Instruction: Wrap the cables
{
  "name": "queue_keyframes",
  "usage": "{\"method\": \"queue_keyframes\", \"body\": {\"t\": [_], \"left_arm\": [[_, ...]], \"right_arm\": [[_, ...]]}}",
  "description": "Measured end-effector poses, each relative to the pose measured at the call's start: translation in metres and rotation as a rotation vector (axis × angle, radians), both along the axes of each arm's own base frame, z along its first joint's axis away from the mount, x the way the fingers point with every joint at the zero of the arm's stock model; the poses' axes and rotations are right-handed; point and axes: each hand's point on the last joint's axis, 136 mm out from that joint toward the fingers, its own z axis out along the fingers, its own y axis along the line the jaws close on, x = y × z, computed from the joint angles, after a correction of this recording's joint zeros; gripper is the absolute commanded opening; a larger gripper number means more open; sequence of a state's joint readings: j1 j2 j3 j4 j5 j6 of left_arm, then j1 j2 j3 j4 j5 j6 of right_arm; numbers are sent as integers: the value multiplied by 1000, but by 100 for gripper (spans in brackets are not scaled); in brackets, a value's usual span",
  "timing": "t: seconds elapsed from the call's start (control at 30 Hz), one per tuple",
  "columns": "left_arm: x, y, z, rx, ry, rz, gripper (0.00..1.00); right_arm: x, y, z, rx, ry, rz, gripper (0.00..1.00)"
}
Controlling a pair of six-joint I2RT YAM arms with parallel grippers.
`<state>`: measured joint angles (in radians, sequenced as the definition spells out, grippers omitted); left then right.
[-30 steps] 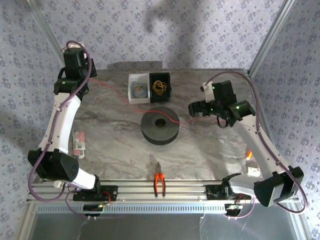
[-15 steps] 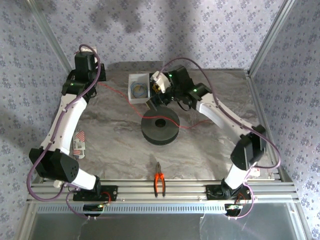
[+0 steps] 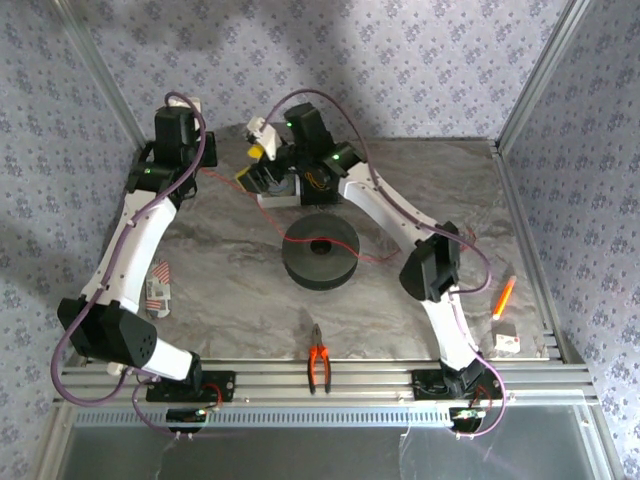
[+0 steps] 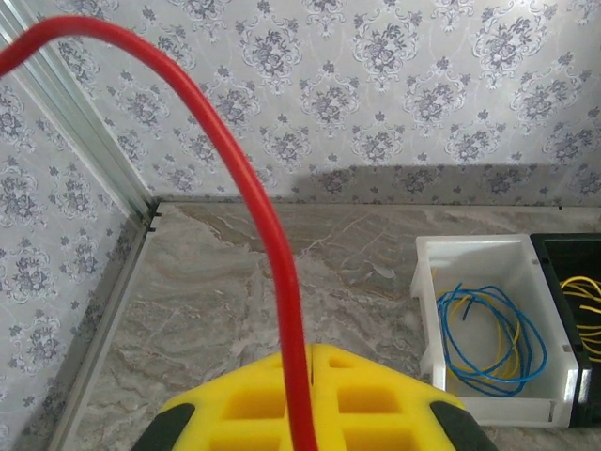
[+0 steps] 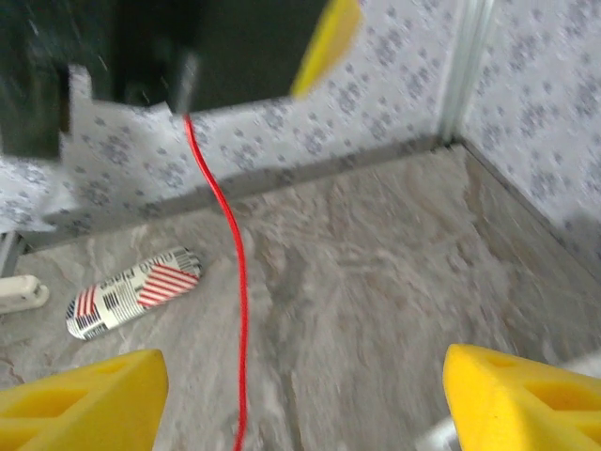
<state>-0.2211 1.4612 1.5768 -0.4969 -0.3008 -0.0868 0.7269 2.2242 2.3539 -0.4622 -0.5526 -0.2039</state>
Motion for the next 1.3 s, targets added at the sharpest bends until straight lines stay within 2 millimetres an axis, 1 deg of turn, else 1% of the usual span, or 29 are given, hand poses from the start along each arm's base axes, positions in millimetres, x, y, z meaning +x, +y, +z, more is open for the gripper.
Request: {"method": "queue_keyframes", "body": {"t": [0.1, 0.2, 0.27, 0.3, 0.4, 0.43, 0.47, 0.5, 0.57, 0.6, 0.77, 0.9, 1.0, 1.13, 1.3], "left_arm": [[0, 0, 0, 0, -1, 1, 0], [0, 0, 0, 1, -1, 2, 0], [0, 0, 0, 1, -1, 2, 0], [0, 0, 0, 0, -1, 1, 0], [0, 0, 1, -2, -3, -1, 0], [0, 0, 1, -2, -4, -2, 0], [0, 0, 1, -2, -4, -2, 0], [0, -1, 1, -4, -4, -4, 0], [0, -1, 2, -7, -6, -6, 0], [0, -2, 2, -8, -8, -7, 0], [0, -3, 2, -20, -7, -17, 0], [0, 2, -3, -37, 6, -11, 0], [-3, 13, -8, -53, 18, 7, 0], [-9, 25, -12, -75, 38, 25, 0], [-16, 27, -12, -80, 52, 22, 0]], "right_arm": [[-6, 17, -9, -1, 20, 45, 75], [-13, 26, -29, -24, 65, 78, 72], [-16, 29, -41, -43, 94, 90, 63], [-17, 30, -45, -49, 105, 93, 60], [-17, 31, -57, -66, 135, 90, 48], [-16, 31, -60, -70, 139, 89, 41], [-16, 31, -62, -75, 141, 86, 31], [-15, 30, -64, -81, 144, 80, 25], [-12, 29, -67, -94, 139, 64, 2], [-11, 28, -68, -101, 140, 53, 0], [-4, 25, -74, -132, 102, 25, 0], [-4, 21, -75, -142, 65, 24, 0], [-7, 17, -69, -143, 34, 32, 0], [-13, 12, -57, -127, -9, 44, 0], [-19, 6, -47, -120, -37, 50, 0]]}}
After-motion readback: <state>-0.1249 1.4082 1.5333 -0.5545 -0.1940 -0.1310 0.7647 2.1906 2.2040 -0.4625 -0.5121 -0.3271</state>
